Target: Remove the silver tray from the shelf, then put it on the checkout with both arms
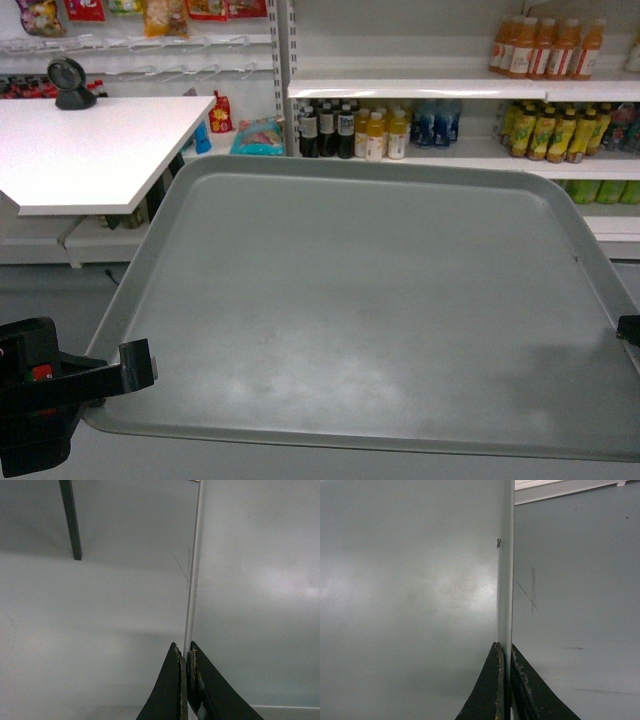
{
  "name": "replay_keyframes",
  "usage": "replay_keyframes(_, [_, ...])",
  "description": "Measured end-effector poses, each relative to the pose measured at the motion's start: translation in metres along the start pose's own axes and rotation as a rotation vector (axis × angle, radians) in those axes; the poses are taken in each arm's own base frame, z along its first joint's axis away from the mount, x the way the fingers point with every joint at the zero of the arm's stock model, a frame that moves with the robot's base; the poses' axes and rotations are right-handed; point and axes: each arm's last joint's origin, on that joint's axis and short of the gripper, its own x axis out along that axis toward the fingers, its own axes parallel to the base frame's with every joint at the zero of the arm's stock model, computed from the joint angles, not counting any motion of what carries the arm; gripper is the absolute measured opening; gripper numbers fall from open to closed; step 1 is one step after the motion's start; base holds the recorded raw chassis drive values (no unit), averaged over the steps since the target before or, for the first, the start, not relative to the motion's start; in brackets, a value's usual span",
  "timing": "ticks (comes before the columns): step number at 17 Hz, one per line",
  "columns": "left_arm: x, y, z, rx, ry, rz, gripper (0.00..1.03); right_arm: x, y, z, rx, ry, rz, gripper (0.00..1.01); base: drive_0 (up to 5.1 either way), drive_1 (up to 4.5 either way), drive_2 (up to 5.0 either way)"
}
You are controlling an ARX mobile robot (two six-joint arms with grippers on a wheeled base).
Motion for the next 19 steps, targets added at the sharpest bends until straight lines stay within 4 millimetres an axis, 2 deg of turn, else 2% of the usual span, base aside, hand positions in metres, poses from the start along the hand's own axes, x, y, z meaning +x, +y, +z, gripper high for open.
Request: replay_keyframes(19, [0.0000,0.0001,-0.0001,0.001,0.001,0.002,0.03,0.0005,-0.0001,-0.0007,0.000,0.004,0.000,0.03,-4.9,2.45,2.5])
